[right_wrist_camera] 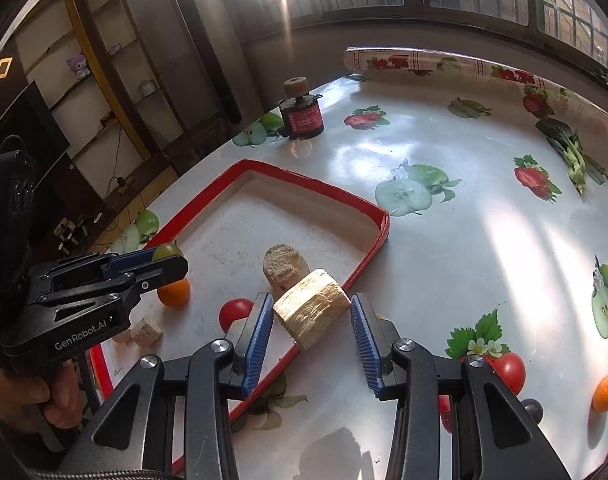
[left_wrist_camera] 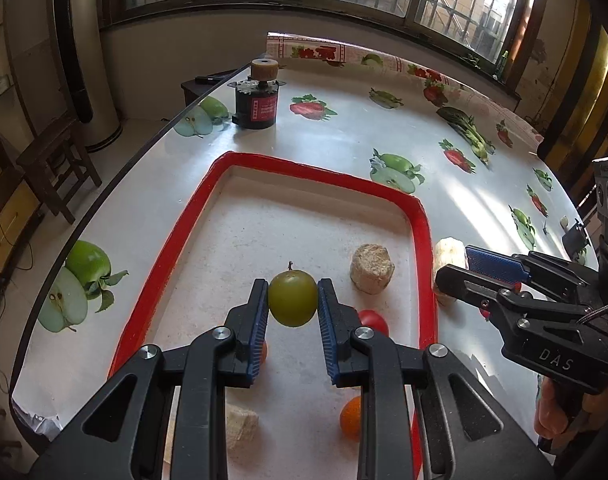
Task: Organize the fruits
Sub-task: 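Carry the cork piece in the right tool while the left tool carries the grape over the tray, then open the left tool releasing the grape while the right tool releases the cork into the tray, then move both open tools back toward the dark plum and red tomato on the table, then grasp the dark purple plum with the right tool while the left tool grasps the red tomato, then carry the plum in the right tool while the left tool carries the tomato over the tray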
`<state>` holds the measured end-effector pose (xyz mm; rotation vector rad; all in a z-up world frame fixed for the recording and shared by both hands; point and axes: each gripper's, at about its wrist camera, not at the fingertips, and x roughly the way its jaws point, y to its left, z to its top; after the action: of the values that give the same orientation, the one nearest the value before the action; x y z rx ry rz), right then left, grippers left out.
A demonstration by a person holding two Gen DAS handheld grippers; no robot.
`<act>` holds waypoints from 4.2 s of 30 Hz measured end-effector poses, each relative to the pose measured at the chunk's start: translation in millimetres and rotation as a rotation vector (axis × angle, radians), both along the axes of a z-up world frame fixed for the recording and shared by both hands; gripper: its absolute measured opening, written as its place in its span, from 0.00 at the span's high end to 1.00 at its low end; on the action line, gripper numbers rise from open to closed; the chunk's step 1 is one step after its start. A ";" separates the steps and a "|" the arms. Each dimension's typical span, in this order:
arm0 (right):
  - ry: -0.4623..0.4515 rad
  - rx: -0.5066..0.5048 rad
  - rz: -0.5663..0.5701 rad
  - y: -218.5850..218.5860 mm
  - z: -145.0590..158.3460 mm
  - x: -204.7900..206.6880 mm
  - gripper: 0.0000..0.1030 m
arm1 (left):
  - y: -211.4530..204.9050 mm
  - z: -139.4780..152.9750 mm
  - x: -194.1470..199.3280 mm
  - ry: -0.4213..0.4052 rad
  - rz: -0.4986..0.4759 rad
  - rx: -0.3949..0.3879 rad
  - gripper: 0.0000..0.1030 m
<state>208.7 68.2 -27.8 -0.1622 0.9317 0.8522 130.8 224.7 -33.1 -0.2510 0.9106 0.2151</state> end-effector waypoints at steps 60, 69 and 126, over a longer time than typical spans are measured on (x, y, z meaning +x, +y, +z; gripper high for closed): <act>0.026 0.068 -0.203 -129.5 5.6 -15.7 0.52 | -56.8 13.1 -26.0 -0.015 0.000 0.026 0.48; 0.033 0.059 -0.294 -181.3 -2.3 -16.2 0.52 | -91.0 18.2 -22.5 -0.020 -0.070 0.018 0.48; 0.028 0.070 -0.390 -262.4 -10.8 -4.7 0.75 | -230.0 -22.7 69.3 0.080 -0.385 -0.018 0.74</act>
<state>204.0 -194.2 -38.7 0.0912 0.9201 0.5247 200.1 -5.3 -55.8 -0.0802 1.0221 -0.1400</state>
